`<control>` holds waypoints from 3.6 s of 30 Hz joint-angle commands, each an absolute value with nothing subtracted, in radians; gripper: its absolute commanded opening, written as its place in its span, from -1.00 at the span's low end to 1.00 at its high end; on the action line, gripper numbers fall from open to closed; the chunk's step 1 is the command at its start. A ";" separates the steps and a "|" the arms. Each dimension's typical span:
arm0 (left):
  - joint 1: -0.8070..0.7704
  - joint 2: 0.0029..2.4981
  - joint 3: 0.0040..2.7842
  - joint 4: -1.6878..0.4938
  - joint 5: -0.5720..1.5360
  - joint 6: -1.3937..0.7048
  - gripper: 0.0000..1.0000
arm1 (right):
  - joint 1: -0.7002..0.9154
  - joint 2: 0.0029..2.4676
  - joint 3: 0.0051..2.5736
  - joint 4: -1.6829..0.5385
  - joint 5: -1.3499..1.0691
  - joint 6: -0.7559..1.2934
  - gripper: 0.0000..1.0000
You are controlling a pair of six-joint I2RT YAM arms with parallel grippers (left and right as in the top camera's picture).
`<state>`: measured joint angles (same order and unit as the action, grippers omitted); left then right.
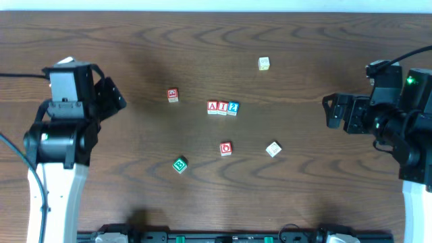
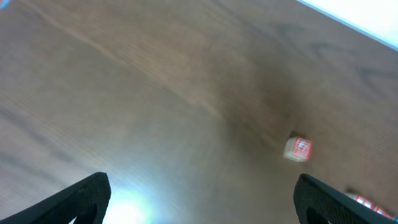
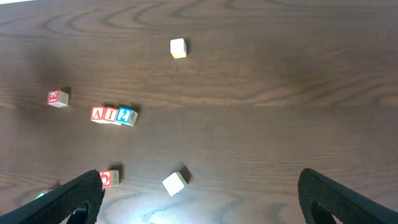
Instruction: Spell out Ai2
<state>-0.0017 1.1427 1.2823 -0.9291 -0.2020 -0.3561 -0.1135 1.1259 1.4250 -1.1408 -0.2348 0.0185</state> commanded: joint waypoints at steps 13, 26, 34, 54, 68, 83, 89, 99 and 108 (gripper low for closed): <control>0.167 0.456 0.539 -0.548 -0.001 -0.012 0.91 | -0.117 1.128 1.438 -1.145 -0.233 0.036 0.98; 0.163 0.099 0.217 -0.561 0.028 0.004 0.91 | -0.117 1.128 1.438 -1.145 -0.233 0.036 0.98; 0.163 0.016 0.149 -0.559 0.041 0.005 0.91 | -0.117 1.128 1.438 -1.145 -0.233 0.036 0.99; 0.163 0.004 0.149 -0.560 0.038 0.004 0.91 | -0.117 1.128 1.438 -1.145 -0.233 0.036 0.99; 0.163 0.004 0.149 -0.560 0.038 0.004 0.91 | -0.041 1.096 1.436 -1.149 -0.224 0.036 0.99; 0.163 0.004 0.149 -0.560 0.038 0.004 0.90 | -0.018 0.855 1.158 -1.007 -0.163 -0.193 0.98; 0.163 0.004 0.149 -0.560 0.038 0.004 0.91 | -0.019 0.531 0.838 -0.957 -0.138 -0.192 0.99; 0.163 0.004 0.149 -0.560 0.038 0.004 0.91 | -0.019 0.136 0.495 -0.957 -0.131 -0.187 0.99; 0.163 0.004 0.149 -0.560 0.038 0.004 0.91 | -0.019 0.005 0.318 -0.957 -0.139 -0.188 0.99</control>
<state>0.1608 0.0105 0.1574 -0.5632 0.0277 -0.0025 -0.0246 0.0196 0.3428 -0.9596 -0.1379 -0.1772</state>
